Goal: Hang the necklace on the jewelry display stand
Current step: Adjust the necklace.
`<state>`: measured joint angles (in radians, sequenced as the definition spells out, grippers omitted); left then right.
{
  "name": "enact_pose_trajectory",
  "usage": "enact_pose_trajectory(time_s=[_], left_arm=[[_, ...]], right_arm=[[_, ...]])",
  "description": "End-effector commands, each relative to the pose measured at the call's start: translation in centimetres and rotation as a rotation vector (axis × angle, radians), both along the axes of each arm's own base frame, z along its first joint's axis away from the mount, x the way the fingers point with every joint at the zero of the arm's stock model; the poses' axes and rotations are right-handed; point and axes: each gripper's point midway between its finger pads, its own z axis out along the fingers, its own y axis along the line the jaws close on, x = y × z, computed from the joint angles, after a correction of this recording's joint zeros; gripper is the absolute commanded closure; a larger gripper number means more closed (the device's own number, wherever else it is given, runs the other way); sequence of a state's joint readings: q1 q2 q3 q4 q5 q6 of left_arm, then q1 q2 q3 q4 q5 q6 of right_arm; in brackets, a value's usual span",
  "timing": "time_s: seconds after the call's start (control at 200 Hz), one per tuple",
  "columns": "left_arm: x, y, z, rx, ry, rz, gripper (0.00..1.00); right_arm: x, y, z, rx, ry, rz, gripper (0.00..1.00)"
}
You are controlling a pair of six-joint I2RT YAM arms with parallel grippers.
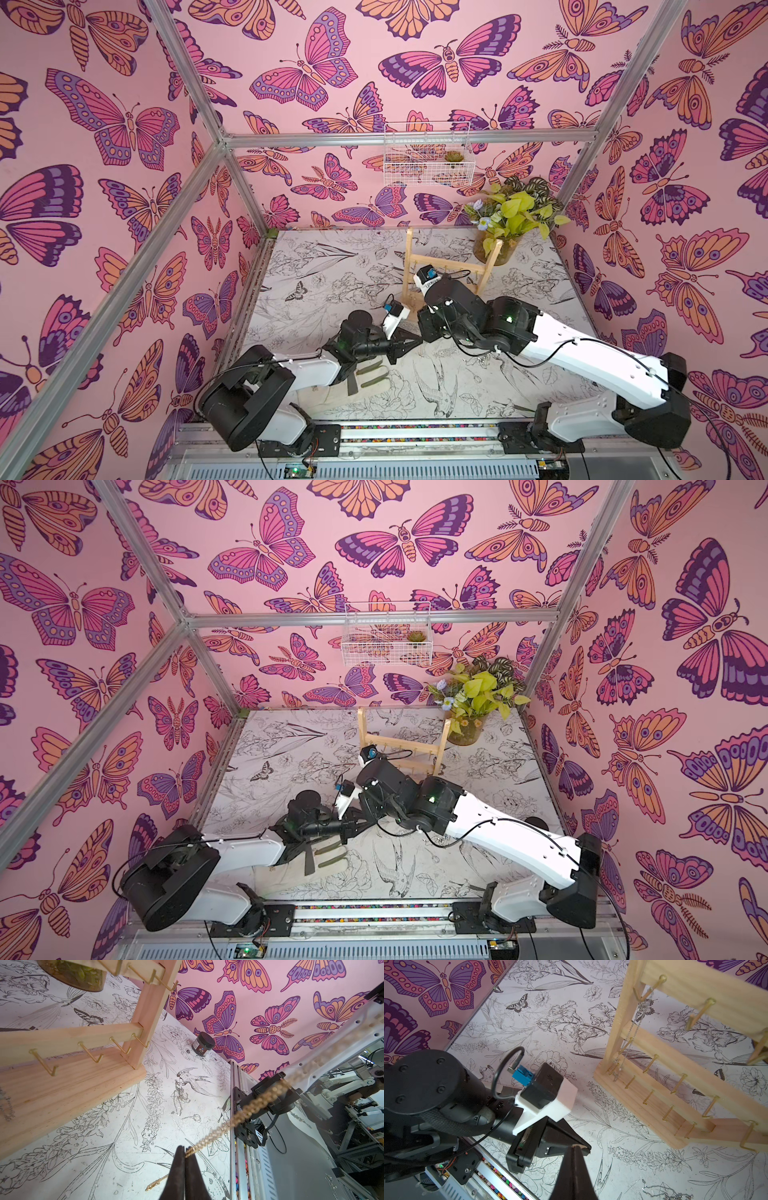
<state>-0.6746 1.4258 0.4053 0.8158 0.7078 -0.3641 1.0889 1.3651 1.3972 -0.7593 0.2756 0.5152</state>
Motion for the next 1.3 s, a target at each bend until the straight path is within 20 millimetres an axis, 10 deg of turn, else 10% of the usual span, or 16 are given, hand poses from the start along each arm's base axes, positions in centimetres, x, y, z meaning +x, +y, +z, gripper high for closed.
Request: enact_pose_trajectory(time_s=[0.0, 1.292], left_arm=[[-0.3, 0.0, 0.8, -0.023, -0.022, -0.013, 1.00], [-5.9, 1.8, 10.8, -0.223, -0.168, -0.139, 1.00]], right_arm=[[0.0, 0.6, 1.2, 0.019, -0.021, 0.018, 1.00], [-0.4, 2.9, 1.4, 0.027, 0.181, 0.128, 0.96]])
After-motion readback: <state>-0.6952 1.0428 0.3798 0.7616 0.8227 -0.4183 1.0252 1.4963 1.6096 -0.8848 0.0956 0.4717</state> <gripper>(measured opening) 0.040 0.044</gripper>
